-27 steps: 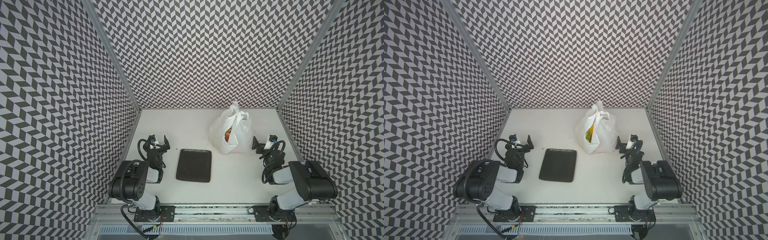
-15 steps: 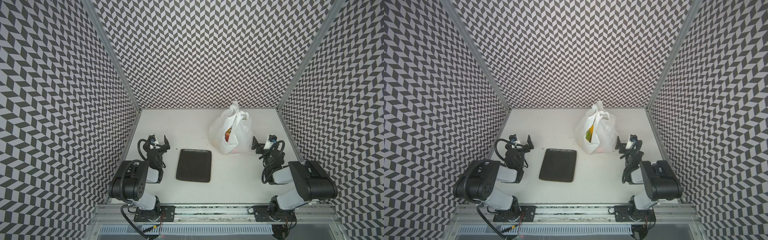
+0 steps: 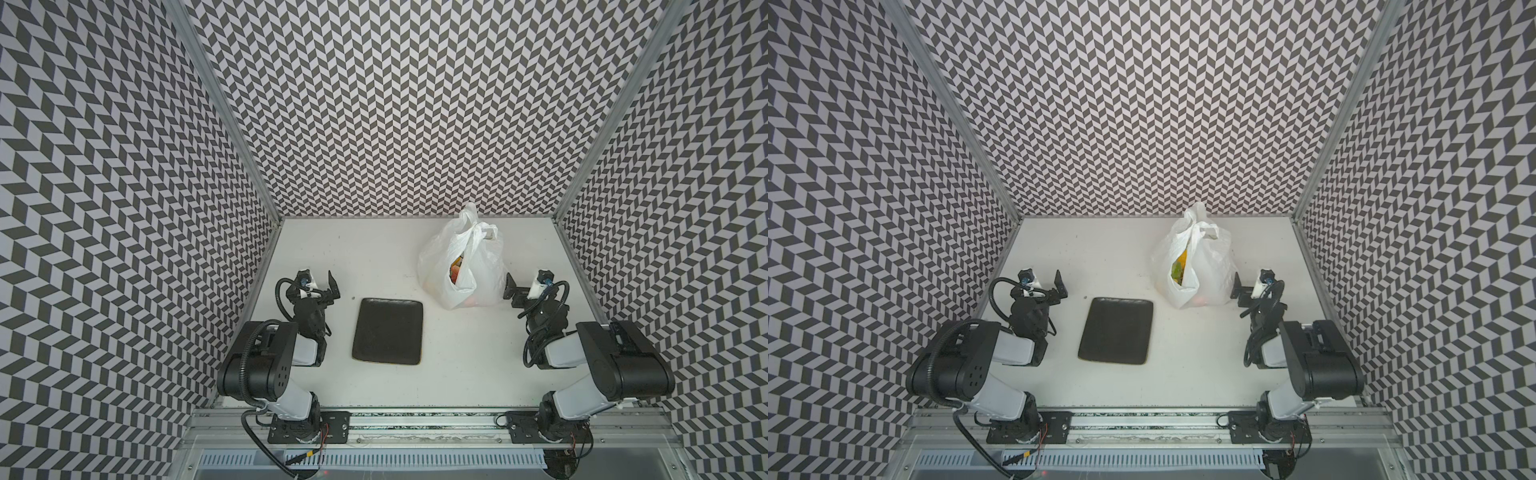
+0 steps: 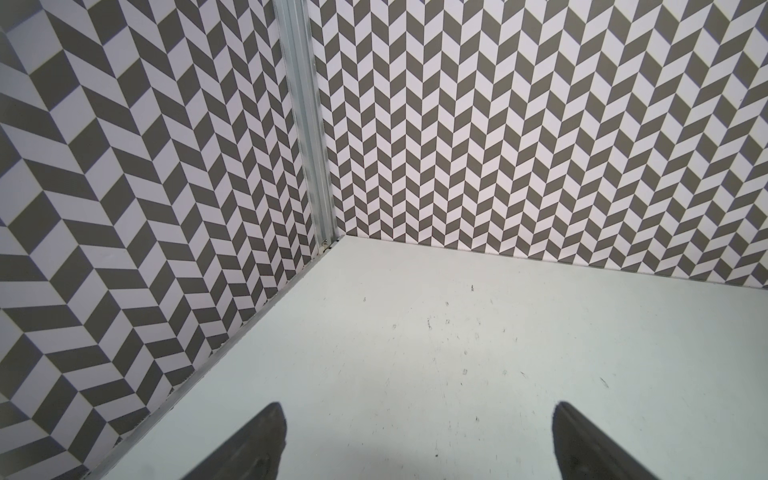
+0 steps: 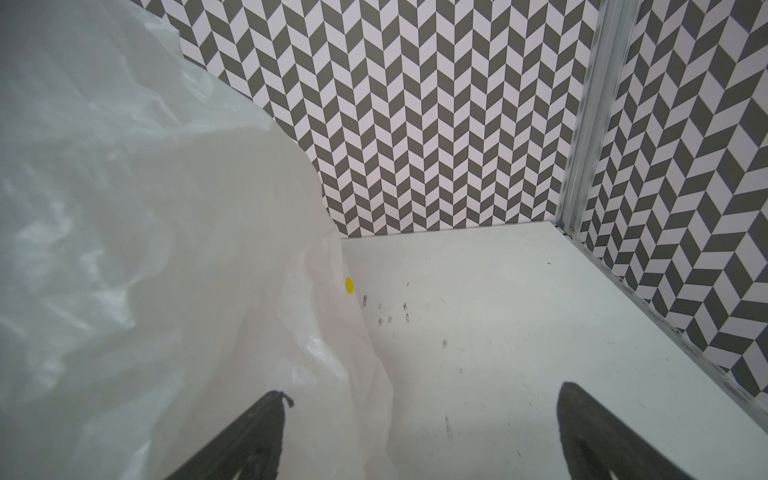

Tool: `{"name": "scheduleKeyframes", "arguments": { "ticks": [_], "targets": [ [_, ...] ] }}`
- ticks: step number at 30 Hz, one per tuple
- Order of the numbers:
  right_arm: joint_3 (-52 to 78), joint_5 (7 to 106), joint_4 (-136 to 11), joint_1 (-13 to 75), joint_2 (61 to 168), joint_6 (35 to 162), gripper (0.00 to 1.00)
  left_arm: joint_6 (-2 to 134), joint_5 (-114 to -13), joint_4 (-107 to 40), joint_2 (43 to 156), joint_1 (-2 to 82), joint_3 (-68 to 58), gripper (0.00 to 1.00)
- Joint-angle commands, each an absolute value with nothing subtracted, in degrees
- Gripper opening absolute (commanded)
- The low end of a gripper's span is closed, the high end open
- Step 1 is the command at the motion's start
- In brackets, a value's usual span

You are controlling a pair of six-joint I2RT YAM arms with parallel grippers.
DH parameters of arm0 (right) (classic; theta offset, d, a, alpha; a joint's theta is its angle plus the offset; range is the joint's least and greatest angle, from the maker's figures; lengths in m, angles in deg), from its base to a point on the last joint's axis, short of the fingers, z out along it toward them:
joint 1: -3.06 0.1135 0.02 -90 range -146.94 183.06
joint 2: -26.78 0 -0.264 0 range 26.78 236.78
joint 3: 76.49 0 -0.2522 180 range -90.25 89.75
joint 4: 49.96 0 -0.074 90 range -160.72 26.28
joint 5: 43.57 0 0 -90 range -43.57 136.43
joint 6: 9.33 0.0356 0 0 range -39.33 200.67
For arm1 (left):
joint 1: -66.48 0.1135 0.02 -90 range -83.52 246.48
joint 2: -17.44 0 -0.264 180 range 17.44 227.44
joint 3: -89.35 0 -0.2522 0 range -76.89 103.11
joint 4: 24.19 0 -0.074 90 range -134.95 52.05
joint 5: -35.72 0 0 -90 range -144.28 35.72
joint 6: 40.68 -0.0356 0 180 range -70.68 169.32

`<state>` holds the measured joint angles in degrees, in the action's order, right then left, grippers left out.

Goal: Take the fake fruits out of the plastic bag

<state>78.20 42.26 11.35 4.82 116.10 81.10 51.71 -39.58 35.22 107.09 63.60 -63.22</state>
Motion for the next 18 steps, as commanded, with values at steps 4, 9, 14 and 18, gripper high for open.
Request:
{"name": "scheduleKeyframes", "arguments": {
  "ticks": [4,9,14,18],
  "targets": [
    [78.14,39.48,15.33,5.08,116.16,82.07,0.99,51.26,-40.41,37.19,106.35,63.77,-64.07,1.0],
    [74.28,36.28,0.16,4.99,104.5,83.5,0.99,49.57,-39.82,26.01,97.31,62.33,-61.96,1.0],
    [67.87,33.73,-23.11,4.99,92.55,92.09,0.99,51.08,-37.65,14.64,86.72,58.66,-59.01,1.0],
    [66.51,33.56,-30.77,4.99,86.4,98.09,0.99,58.58,-40.19,6.6,80.54,58.12,-56.08,1.0]
  ]
}}
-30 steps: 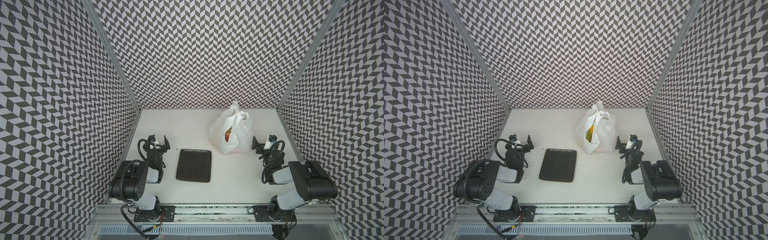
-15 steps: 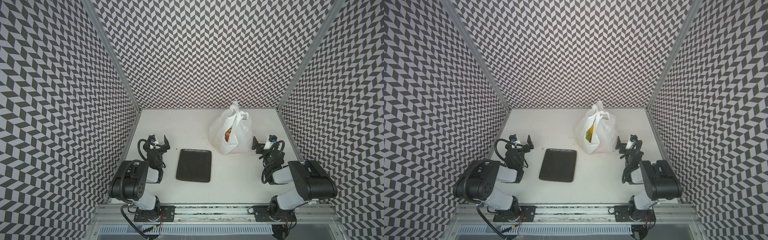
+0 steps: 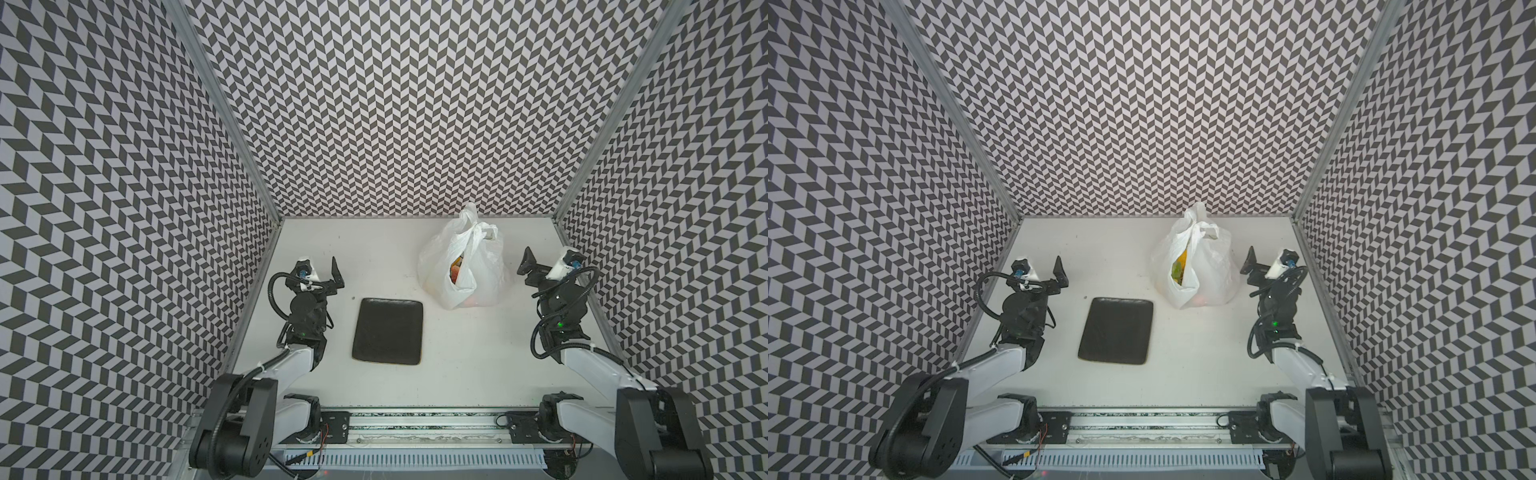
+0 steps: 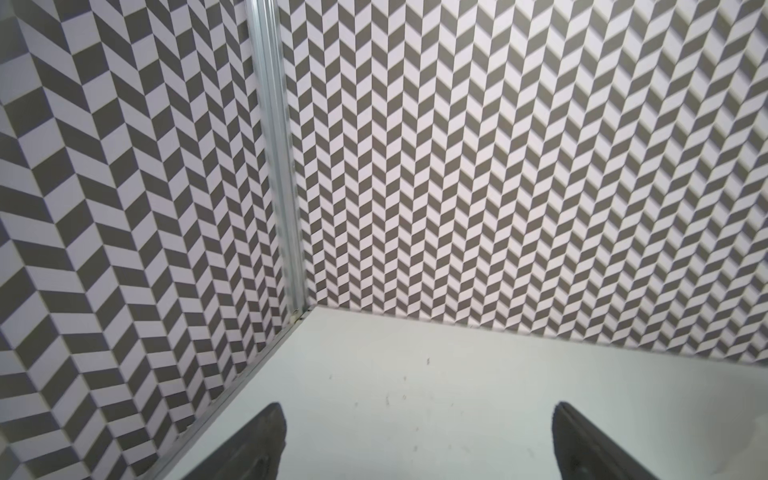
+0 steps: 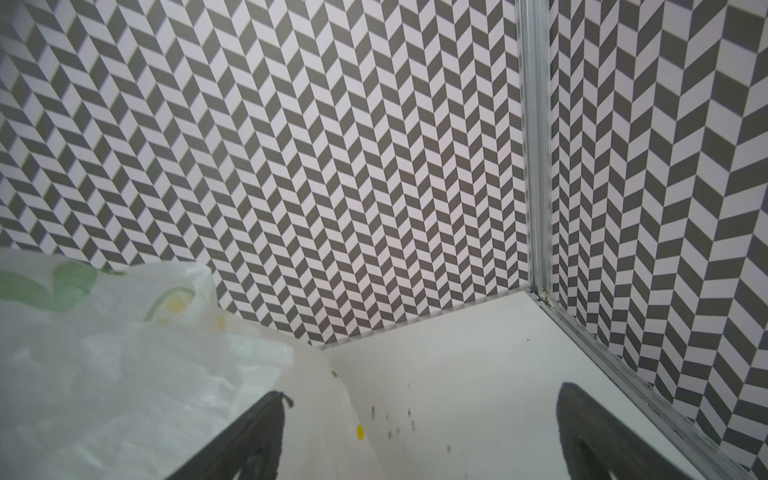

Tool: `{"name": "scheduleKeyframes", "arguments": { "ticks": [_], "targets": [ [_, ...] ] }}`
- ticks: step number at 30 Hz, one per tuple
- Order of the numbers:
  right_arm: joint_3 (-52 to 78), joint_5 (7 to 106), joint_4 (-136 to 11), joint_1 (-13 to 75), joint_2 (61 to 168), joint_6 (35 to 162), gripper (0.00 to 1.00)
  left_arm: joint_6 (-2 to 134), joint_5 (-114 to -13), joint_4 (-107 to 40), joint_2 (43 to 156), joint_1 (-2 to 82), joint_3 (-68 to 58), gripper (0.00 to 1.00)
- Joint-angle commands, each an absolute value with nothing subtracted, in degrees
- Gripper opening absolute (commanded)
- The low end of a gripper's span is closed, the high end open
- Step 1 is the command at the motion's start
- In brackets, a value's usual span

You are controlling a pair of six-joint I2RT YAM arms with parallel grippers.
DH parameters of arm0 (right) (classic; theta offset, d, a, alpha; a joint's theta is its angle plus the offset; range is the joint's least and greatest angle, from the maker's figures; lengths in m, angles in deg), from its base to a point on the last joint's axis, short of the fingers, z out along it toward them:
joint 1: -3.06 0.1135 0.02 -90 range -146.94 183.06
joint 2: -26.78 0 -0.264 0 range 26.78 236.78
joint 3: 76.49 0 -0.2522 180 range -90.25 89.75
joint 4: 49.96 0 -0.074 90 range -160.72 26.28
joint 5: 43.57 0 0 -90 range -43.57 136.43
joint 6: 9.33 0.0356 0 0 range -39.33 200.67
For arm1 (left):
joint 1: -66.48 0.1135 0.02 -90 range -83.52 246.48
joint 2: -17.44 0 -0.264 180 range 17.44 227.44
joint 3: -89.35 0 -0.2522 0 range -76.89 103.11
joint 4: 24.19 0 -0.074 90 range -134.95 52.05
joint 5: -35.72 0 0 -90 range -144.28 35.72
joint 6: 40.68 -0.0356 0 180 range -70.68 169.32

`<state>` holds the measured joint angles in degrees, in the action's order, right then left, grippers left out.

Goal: Take the fake fruits out of the plastic bag
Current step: 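Reach the left gripper to the bag handle and grasp it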

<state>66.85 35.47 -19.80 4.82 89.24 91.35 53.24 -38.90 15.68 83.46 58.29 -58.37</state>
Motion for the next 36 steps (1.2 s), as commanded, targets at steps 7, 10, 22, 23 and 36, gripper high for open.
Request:
{"name": "scheduleKeyframes", "arguments": {
  "ticks": [7,10,22,23,36],
  "targets": [
    [61.04,41.24,-46.03,4.91,75.36,103.22,0.99,64.15,-60.14,-7.52,77.04,55.33,-43.29,1.0],
    [59.15,50.88,-50.13,4.91,72.31,102.5,0.97,63.68,-64.53,-9.58,77.04,50.11,-39.46,1.0],
    [62.04,62.57,-56.47,4.99,65.08,105.84,0.96,56.07,-70.36,-28.16,89.06,28.37,-18.7,1.0],
    [62.19,63.0,-56.43,4.98,64.65,106.39,0.96,55.6,-71.2,-28.97,91.17,27.35,-16.71,1.0],
    [61.92,65.57,-56.18,4.99,61.94,108.78,0.99,55.65,-68.66,-30.26,106.12,23.85,-2.5,0.74]
  ]
}}
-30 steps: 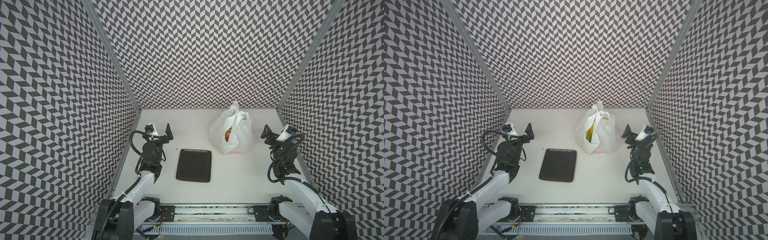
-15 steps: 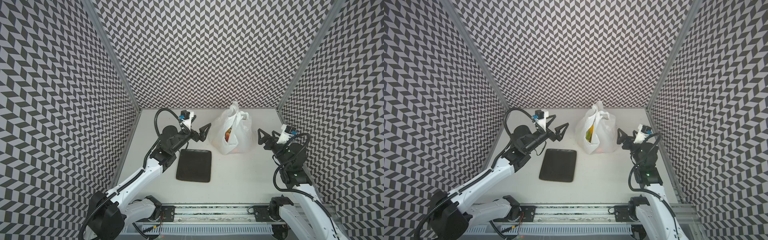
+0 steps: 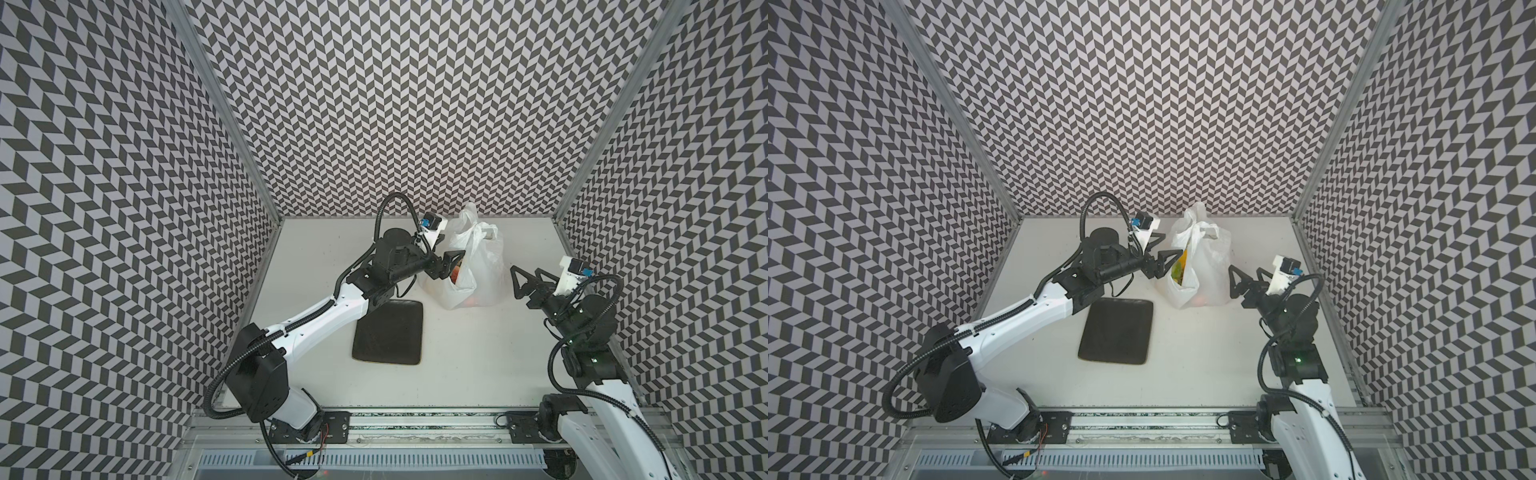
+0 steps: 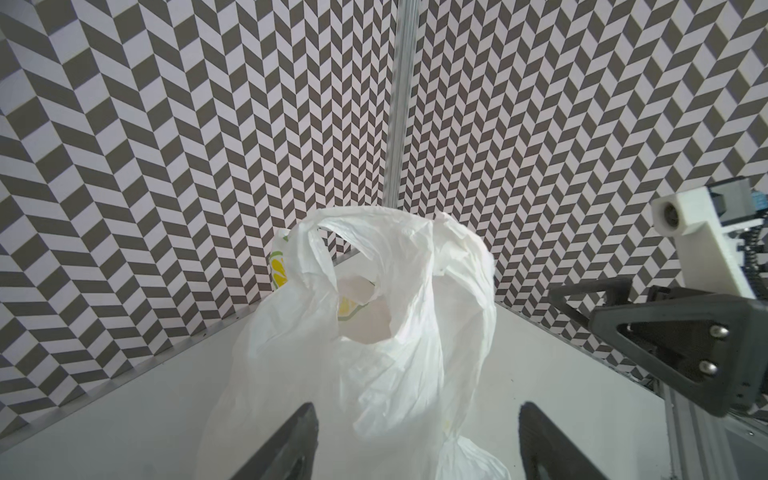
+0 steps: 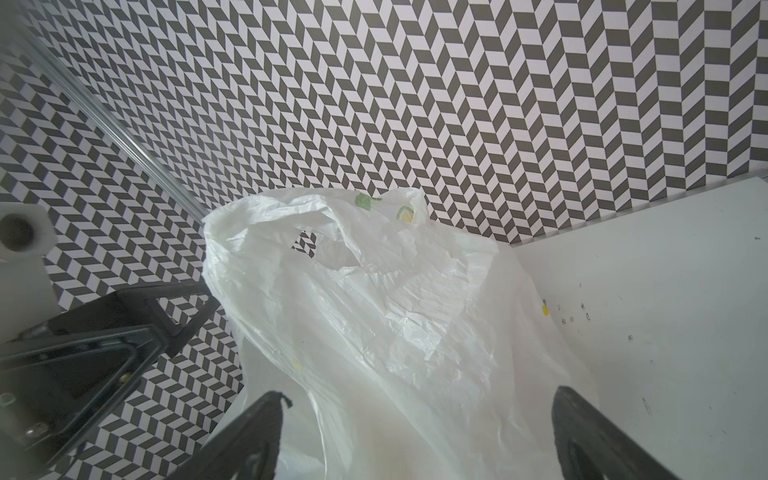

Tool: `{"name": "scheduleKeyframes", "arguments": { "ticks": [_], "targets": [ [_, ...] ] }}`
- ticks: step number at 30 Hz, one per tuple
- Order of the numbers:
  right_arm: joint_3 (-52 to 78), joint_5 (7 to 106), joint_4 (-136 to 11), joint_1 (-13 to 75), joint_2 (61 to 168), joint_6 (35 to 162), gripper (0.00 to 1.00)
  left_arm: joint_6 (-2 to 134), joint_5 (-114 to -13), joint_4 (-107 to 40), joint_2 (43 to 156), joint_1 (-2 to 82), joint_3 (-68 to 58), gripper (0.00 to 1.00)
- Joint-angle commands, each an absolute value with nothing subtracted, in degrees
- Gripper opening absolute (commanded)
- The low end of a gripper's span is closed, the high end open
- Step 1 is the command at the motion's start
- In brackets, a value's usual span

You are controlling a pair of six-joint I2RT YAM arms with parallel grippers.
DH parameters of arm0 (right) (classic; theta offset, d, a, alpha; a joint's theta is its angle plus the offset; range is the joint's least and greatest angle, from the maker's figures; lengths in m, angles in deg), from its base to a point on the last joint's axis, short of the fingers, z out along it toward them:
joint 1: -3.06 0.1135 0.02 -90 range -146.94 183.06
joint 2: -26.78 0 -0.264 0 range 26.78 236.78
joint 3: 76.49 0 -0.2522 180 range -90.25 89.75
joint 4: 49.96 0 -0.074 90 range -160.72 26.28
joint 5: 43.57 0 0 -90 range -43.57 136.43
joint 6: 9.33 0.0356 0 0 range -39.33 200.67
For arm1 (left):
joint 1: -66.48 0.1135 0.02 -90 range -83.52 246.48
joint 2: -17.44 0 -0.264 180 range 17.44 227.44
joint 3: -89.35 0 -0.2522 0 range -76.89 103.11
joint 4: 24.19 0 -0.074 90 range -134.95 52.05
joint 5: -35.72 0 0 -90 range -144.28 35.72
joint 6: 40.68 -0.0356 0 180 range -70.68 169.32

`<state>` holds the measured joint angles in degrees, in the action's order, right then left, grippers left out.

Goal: Take the fake fruits out of the plastic bag
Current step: 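Reach the left gripper to the bag handle and grasp it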

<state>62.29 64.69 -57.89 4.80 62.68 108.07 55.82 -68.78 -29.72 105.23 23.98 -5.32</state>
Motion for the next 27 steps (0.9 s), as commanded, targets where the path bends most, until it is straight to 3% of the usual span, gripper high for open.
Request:
{"name": "scheduleKeyframes", "arguments": {
  "ticks": [1,7,11,15,22,27],
  "targets": [
    [61.89,65.43,-56.07,4.99,61.83,108.72,0.99,55.65,-69.49,-30.74,107.04,23.9,-1.68,0.72],
    [61.13,64.76,-55.56,4.99,61.63,109.15,0.99,56.68,-70.89,-31.93,111.68,23.93,2.1,0.61],
    [60.77,64.11,-54.77,4.99,62.47,111.91,0.95,59.19,-69.94,-30.28,112.97,23.78,2.7,0.44],
    [58.72,70.04,-52.82,5.72,65.52,111.65,0.89,61.22,-70.28,-26.87,112.39,23.66,1.36,0.29],
    [49.34,69.88,-55.19,14.6,71.78,104.54,0.88,63.74,-70.63,-21.97,109.65,23.54,-2.49,0.0],
    [41.77,64.74,-57.96,19.69,78.4,103.4,0.89,66.41,-70.17,-17.95,107.3,23.55,-6.67,0.0]
  ]
}}
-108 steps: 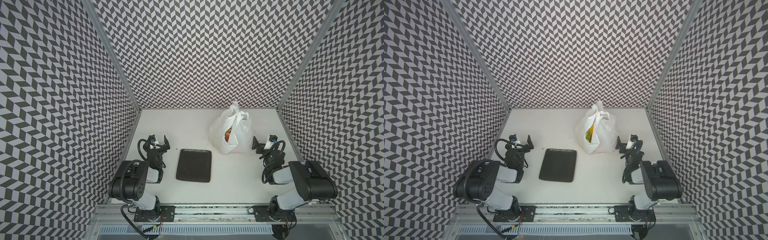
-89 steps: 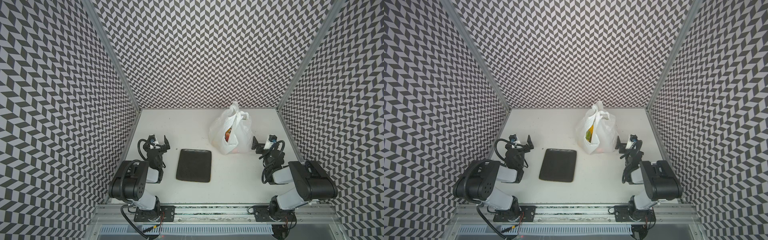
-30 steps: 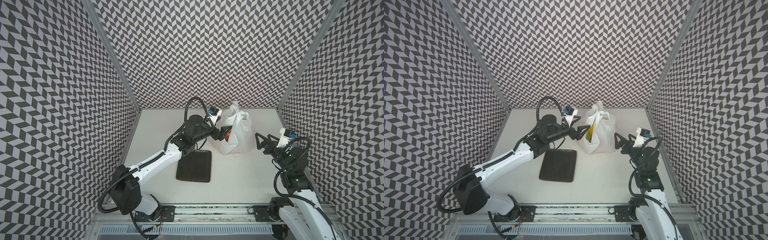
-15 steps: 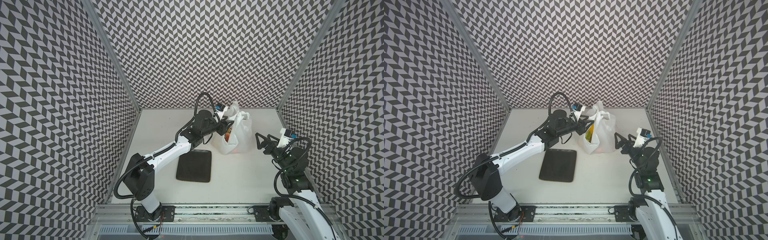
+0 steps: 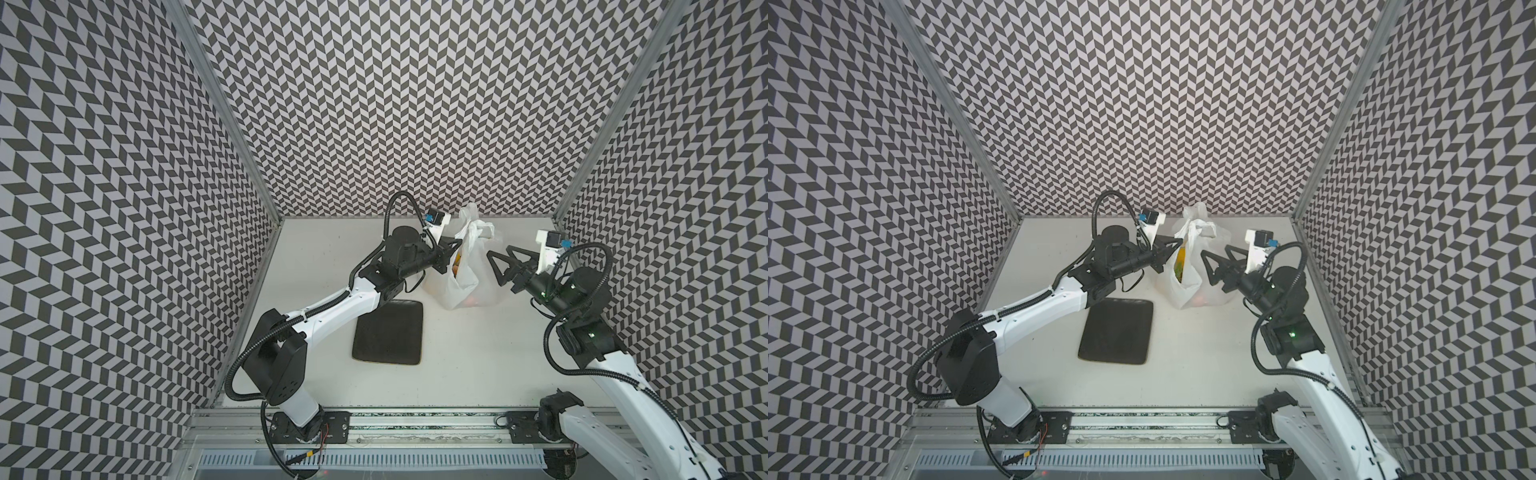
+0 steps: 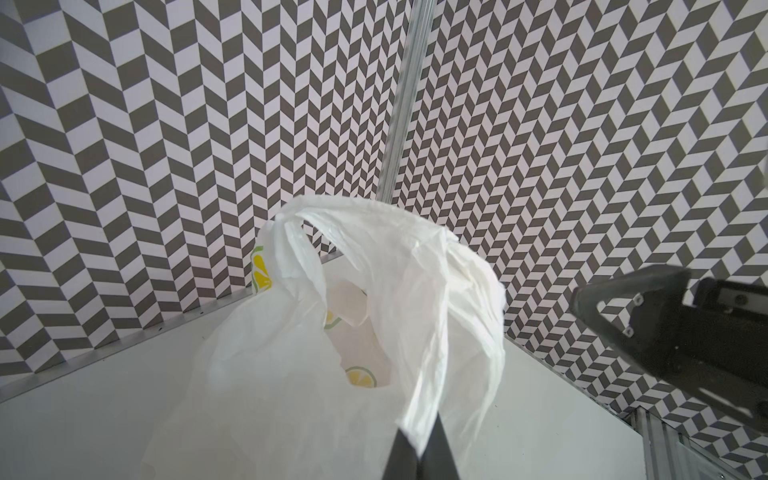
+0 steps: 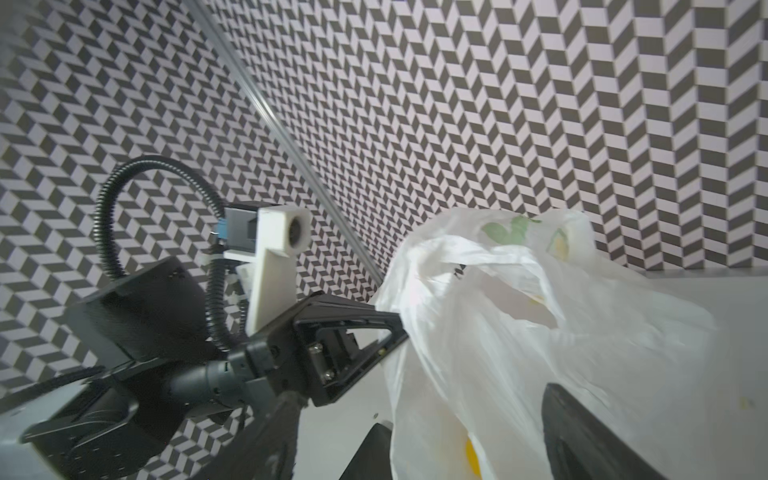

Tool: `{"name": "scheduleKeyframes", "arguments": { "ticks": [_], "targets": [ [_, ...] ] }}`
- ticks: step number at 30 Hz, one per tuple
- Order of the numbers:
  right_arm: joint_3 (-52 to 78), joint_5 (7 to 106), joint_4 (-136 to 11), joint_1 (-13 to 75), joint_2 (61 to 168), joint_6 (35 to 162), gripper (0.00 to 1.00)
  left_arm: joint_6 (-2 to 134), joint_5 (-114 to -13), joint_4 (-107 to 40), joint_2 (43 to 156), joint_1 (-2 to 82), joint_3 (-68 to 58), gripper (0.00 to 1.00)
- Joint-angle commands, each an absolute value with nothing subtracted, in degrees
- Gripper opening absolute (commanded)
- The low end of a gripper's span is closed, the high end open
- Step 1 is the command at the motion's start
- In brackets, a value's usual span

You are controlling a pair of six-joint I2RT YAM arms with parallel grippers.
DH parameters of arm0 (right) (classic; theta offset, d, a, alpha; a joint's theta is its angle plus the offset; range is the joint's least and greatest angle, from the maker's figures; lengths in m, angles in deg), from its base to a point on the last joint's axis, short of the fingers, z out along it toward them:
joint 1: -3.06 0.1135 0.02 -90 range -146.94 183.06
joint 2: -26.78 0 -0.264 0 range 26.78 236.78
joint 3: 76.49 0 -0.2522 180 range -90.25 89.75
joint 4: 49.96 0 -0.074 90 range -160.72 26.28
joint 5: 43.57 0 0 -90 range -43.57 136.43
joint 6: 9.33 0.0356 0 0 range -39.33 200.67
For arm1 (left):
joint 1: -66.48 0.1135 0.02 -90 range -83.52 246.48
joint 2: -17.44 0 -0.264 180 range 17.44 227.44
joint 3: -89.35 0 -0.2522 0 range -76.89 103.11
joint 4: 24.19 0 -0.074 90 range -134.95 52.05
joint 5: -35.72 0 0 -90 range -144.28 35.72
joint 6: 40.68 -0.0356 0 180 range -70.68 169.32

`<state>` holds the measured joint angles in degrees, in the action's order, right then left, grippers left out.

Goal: Take the fake fruits out of the plastic bag
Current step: 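Reach the left gripper to the bag handle and grasp it, then hold the bag open with the left gripper while the right arm rises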

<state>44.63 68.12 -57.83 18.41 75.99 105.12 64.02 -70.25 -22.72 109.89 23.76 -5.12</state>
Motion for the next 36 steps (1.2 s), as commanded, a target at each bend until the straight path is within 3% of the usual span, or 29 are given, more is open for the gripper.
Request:
{"name": "scheduleKeyframes", "arguments": {
  "ticks": [1,9,14,21,23,29,36],
  "targets": [
    [40.22,63.44,-58.62,20.14,80.04,103.68,0.88,67.1,-69.87,-16.74,106.74,23.5,-7.63,0.0],
    [33.46,57.33,-61.02,24.14,89.4,105.29,0.79,69.71,-70.21,-12.17,105.42,23.5,-11.21,0.0],
    [29.86,51.4,-63.34,24.72,94.29,108.18,0.68,70.62,-70.12,-11.19,105.68,23.66,-12.32,0.0],
    [28.76,46.84,-65.02,24.98,95.92,109.54,0.27,71.47,-69.06,-9.9,104.36,23.66,-14.93,0.0],
    [30.03,46.28,-65.65,24.99,93.42,109.16,0.22,71.62,-67.63,-9.82,103.62,23.66,-16.03,0.0],
    [38.2,41.33,-75.45,24.94,82.54,106.42,0.21,74.88,-60.63,-7.88,100.7,23.67,-21.96,0.0],
    [51.87,38.31,-84.86,24.77,67.97,118.31,0.22,77.77,-56.66,-3.96,98.72,23.47,-28.24,0.0]
  ]
}}
